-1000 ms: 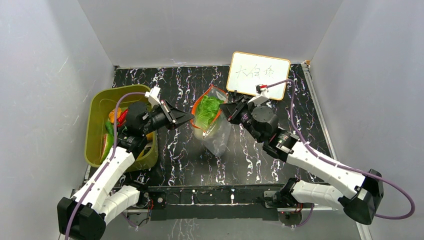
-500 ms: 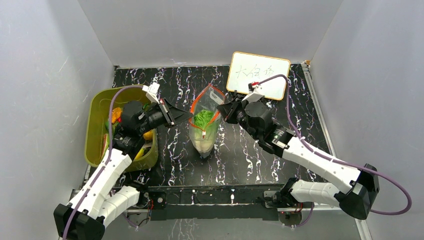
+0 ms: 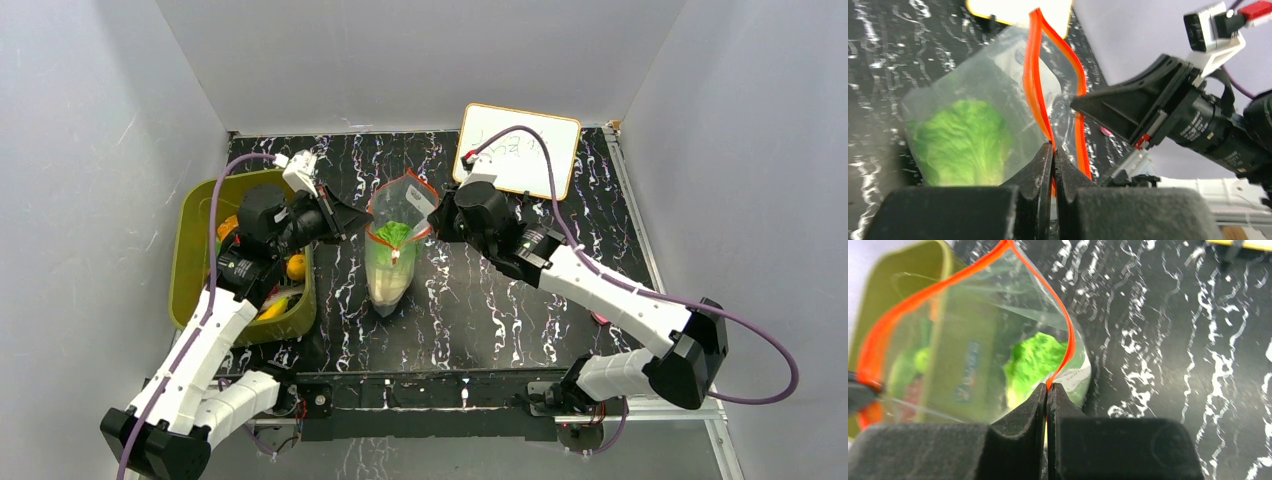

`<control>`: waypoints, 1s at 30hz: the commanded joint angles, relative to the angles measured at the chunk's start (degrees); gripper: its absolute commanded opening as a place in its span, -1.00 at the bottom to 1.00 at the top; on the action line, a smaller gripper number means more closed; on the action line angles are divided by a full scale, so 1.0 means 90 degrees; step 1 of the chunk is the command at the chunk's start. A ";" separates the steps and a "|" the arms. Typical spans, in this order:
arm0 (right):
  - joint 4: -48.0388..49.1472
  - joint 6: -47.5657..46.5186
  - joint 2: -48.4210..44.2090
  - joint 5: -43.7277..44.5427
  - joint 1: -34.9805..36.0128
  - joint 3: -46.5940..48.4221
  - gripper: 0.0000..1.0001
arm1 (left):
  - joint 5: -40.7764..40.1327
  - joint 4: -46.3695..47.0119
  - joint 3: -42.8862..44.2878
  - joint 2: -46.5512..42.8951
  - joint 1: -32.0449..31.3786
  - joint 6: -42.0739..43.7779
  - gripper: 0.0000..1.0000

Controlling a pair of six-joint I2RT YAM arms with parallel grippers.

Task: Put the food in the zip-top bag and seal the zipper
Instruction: Adjust the zipper food storage bag at the center of the board.

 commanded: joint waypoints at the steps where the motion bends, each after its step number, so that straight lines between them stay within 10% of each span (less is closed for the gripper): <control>1: -0.0788 -0.0072 0.0145 0.0509 -0.0005 0.0338 -1.00 | -0.1020 -0.0636 0.0612 0.0184 -0.0026 0.0651 -1.00; 13: -0.0521 0.0157 0.0114 0.0320 -0.0010 0.0277 -1.00 | -0.0078 0.0155 0.0152 0.0455 -0.0041 0.0238 -0.98; 30: 0.0213 -0.0488 -0.0171 -0.0016 -0.0004 -0.0066 -1.00 | -0.1320 -0.1697 0.1244 0.0776 -0.0043 0.0705 0.42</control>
